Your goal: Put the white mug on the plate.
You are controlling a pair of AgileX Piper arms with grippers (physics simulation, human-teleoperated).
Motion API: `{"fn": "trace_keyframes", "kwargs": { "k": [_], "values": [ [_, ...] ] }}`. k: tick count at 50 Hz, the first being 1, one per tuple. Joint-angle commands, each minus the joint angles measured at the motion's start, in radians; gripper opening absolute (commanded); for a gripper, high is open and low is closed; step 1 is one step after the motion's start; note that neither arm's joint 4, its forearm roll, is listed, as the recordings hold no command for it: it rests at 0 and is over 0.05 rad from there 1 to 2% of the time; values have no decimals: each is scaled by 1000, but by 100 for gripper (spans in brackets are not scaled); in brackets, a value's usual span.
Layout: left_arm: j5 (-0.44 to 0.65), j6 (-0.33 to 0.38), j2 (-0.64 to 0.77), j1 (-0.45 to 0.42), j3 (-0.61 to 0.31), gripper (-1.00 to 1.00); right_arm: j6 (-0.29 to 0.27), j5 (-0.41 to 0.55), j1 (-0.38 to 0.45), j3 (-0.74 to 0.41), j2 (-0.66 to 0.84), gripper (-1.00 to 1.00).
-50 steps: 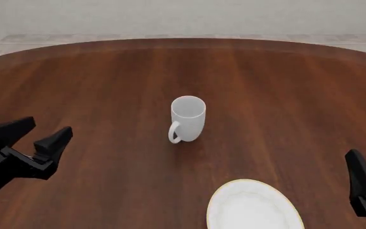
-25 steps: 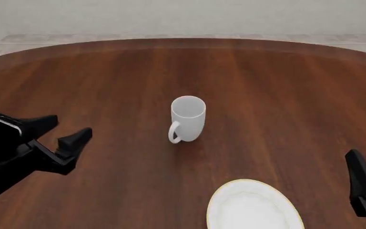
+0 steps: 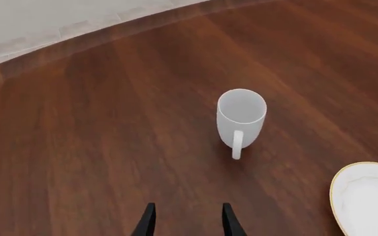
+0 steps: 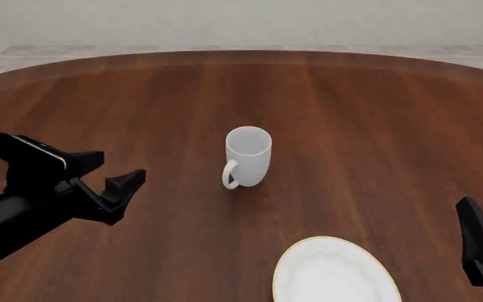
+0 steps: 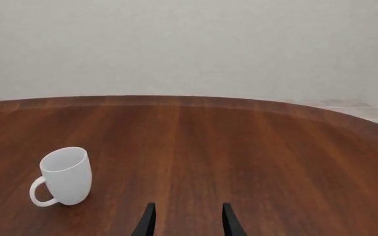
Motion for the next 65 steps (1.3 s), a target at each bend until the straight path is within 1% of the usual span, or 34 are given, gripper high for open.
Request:
{"fn": "trace_keyframes", "kwargs": {
  "k": [1, 3, 4, 10, 28, 39, 48, 51, 65],
  "values": [
    [-17, -4, 65, -36, -16, 100, 1, 6, -1, -3, -7, 100],
    [-11, -6, 73, -46, -24, 100, 1, 6, -1, -2, -7, 100],
    [-23, -8, 104, -59, -26, 100, 0, 8, -1, -3, -7, 100],
    [-41, -10, 152, -75, -41, 100, 0, 11, 0, -5, -6, 100],
    [-5, -25, 237, -128, -123, 100, -4, 0, -2, -2, 9, 100],
    [-30, -22, 333, -119, -181, 100, -6, -14, -1, 0, 23, 100],
    [-32, -43, 389, -123, -217, 100, -5, -20, -1, 0, 27, 100],
    [-39, -51, 408, -127, -224, 100, -5, -20, -1, -1, 27, 100],
    [-72, -44, 474, -117, -246, 100, -5, -18, -2, 0, 22, 100]
  ]
}}
